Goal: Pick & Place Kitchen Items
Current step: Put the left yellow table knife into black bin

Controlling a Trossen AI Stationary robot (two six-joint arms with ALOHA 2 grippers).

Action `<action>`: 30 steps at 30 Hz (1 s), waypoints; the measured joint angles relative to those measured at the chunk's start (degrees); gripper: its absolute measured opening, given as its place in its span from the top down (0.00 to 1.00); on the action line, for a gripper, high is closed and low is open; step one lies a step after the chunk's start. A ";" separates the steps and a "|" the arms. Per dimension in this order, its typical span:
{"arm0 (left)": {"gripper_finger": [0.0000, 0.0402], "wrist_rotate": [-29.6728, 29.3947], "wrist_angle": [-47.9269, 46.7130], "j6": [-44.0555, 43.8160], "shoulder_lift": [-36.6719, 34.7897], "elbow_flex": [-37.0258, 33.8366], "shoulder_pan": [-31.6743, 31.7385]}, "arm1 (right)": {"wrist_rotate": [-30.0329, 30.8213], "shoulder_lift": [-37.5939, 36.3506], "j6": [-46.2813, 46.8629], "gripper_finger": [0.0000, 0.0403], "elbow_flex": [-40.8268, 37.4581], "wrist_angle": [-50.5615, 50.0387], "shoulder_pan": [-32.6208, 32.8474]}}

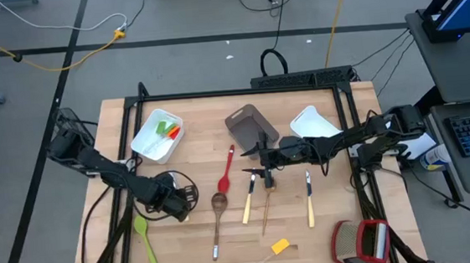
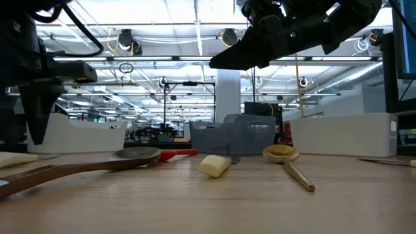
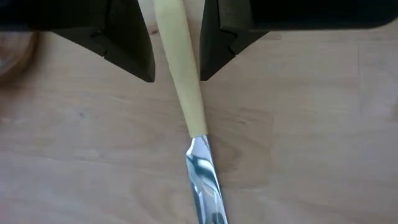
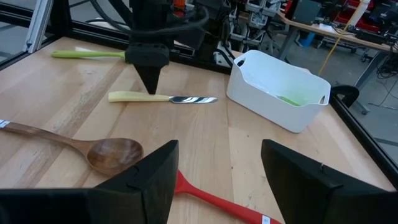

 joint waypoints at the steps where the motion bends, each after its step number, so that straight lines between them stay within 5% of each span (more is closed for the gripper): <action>1: 0.68 1.29 0.04 -0.12 0.26 0.00 0.06 | 0.00 0.00 0.00 0.44 0.00 -0.01 0.00; 18: 0.68 7.12 2.17 1.95 5.28 0.15 1.61 | -0.01 0.00 0.02 0.44 0.00 -0.49 0.00; 30: 0.68 8.18 2.06 17.16 5.30 0.11 1.59 | -0.02 0.01 0.02 0.44 0.00 -0.62 0.00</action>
